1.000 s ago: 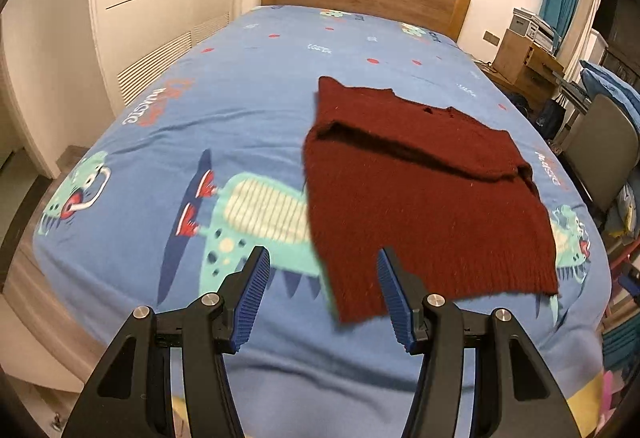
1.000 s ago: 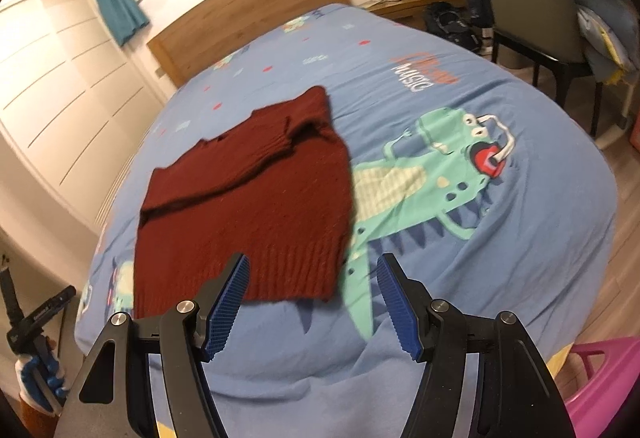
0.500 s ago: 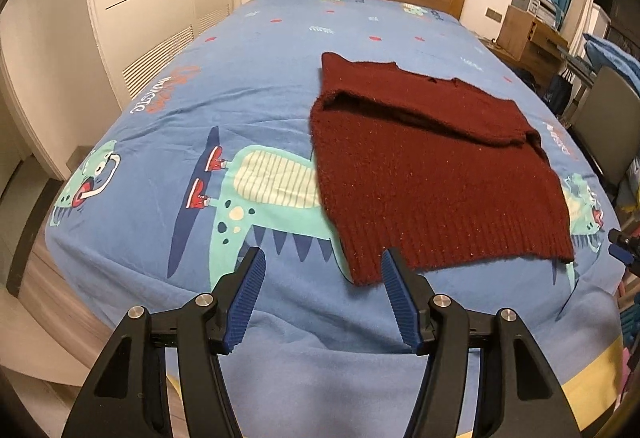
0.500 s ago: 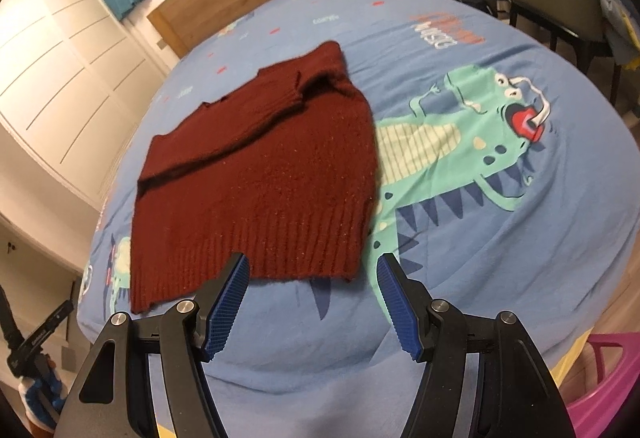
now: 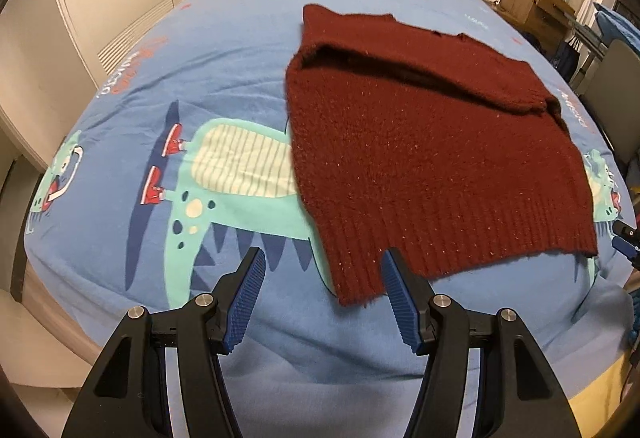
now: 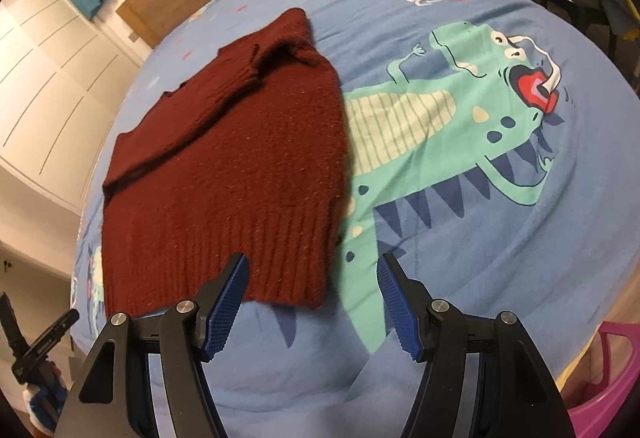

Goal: Fold small clothes
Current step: 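Grasp the sweater hem with the left gripper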

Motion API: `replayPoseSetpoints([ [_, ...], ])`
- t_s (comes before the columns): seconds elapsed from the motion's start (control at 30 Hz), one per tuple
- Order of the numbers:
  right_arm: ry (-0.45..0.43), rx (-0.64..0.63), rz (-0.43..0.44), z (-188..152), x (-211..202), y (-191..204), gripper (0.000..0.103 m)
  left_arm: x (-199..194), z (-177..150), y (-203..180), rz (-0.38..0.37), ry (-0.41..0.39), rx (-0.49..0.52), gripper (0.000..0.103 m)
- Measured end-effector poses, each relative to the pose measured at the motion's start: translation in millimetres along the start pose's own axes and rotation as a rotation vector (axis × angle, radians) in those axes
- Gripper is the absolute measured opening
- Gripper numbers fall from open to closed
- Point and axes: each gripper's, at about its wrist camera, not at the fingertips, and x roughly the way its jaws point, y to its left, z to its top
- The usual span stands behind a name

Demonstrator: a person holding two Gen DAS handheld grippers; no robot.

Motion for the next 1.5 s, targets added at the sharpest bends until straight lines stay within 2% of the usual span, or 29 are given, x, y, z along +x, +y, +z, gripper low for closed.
replayPoseSetpoints([
  [0.2,0.010,0.020,0.022,7.2,7.7,-11.6,0.068,18.4,4.6,9.6,0.020,0.055,-0.023,0.055],
  [0.4,0.070,0.023,0.059,11.9,22.5,-16.9,0.068,39.0,6.9,24.2,-0.050,0.125,-0.105,0.055],
  [0.5,0.113,0.011,0.089,12.0,30.7,-17.5,0.068,48.6,7.0,24.6,-0.066,0.154,-0.113,0.055],
  [0.63,0.157,-0.001,0.121,12.6,38.9,-19.2,0.068,60.3,7.4,24.9,-0.145,0.182,-0.145,0.055],
  [0.83,0.208,-0.026,0.140,12.9,49.6,-18.7,0.068,76.6,2.6,33.1,-0.318,0.223,-0.228,0.055],
  [0.93,0.235,-0.038,0.167,12.6,56.3,-15.3,0.068,78.4,7.5,41.0,-0.429,0.227,-0.278,0.055],
  [1.13,0.270,-0.072,0.216,13.2,69.3,-2.6,0.069,90.4,9.5,65.2,-0.584,0.241,-0.397,0.053],
  [1.37,0.274,0.005,0.309,14.4,78.7,-9.4,0.069,97.8,19.3,63.6,-0.660,0.256,-0.376,0.053],
  [1.5,0.274,0.065,0.364,16.3,79.9,-21.2,0.069,98.7,20.4,58.8,-0.659,0.254,-0.374,0.053],
])
